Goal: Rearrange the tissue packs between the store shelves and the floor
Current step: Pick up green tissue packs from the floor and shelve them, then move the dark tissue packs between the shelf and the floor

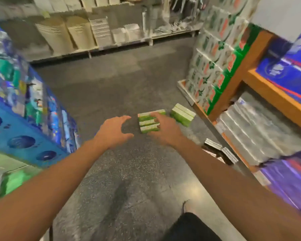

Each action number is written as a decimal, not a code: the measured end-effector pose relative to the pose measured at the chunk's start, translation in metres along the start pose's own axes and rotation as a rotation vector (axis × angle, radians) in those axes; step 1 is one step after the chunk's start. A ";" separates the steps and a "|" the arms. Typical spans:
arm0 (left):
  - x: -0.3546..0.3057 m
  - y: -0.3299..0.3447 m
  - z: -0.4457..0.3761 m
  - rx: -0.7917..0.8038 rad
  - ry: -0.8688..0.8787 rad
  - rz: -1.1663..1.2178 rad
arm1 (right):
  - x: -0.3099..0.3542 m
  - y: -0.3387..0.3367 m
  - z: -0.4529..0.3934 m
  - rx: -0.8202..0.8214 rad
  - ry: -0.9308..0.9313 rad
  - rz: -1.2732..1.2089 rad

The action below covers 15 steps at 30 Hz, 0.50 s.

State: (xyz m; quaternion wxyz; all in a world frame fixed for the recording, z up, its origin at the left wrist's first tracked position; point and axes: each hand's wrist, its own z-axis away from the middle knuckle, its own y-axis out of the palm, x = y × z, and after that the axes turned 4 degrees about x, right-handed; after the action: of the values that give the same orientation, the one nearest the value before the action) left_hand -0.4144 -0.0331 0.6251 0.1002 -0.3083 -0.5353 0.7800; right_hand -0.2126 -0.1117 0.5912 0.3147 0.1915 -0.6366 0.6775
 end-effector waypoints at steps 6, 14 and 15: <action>-0.175 0.116 -0.110 0.275 0.185 -0.012 | -0.201 -0.087 0.073 -0.083 0.324 -0.136; -0.330 0.260 -0.252 0.525 0.242 -0.025 | -0.423 -0.160 0.087 -0.083 0.660 -0.115; -0.337 0.282 -0.273 0.544 0.264 -0.034 | -0.449 -0.156 0.080 -0.074 0.692 -0.085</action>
State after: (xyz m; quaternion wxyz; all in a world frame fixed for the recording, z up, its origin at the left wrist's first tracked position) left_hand 0.0613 -0.1005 0.4334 0.2607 -0.3598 -0.2940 0.8463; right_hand 0.2075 -0.2735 0.4200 0.5465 -0.0346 -0.5079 0.6650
